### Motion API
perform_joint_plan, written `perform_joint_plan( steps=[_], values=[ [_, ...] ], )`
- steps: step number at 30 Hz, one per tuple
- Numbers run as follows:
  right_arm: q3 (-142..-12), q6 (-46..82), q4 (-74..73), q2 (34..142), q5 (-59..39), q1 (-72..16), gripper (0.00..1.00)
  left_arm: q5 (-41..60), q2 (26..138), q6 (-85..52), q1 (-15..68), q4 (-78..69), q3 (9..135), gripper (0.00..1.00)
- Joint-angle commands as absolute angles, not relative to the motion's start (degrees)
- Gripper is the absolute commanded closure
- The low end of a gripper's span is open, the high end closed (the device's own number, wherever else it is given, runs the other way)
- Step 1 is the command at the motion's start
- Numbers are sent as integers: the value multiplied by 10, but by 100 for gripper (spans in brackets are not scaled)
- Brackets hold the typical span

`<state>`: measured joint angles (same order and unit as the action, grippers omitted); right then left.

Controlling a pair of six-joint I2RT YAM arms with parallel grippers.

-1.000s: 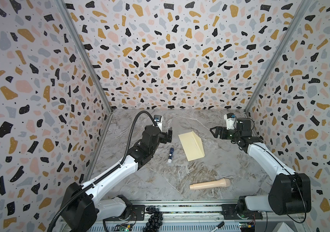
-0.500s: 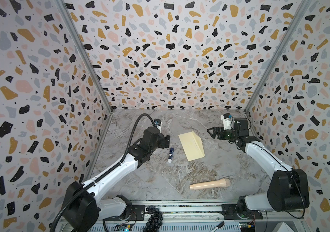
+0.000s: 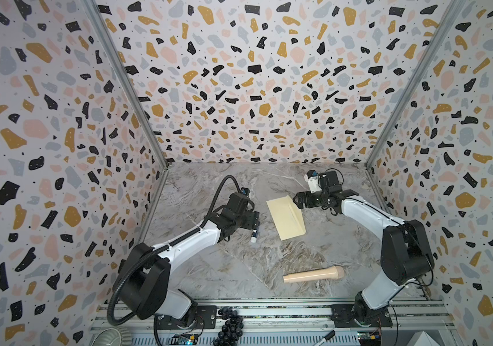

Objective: Place the letter into the envelope and seal it
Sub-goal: 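Move the left gripper toward the blue glue stick while the right approaches the envelope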

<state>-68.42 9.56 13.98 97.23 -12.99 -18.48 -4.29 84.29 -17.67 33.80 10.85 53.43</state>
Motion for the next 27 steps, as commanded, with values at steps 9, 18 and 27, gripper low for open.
perform_joint_plan(
  steps=[9, 18, 27],
  values=[
    [-734, 84, 177, 1047, -99, -196, 31, -57, 900, -188, 369, 97, 537, 22],
    [-732, 99, 168, 1071, -120, -204, 63, -71, 936, -200, 388, 98, 542, 35],
    [-715, 144, 154, 1059, -124, -200, 87, -81, 965, -200, 393, 88, 537, 48]
  ],
)
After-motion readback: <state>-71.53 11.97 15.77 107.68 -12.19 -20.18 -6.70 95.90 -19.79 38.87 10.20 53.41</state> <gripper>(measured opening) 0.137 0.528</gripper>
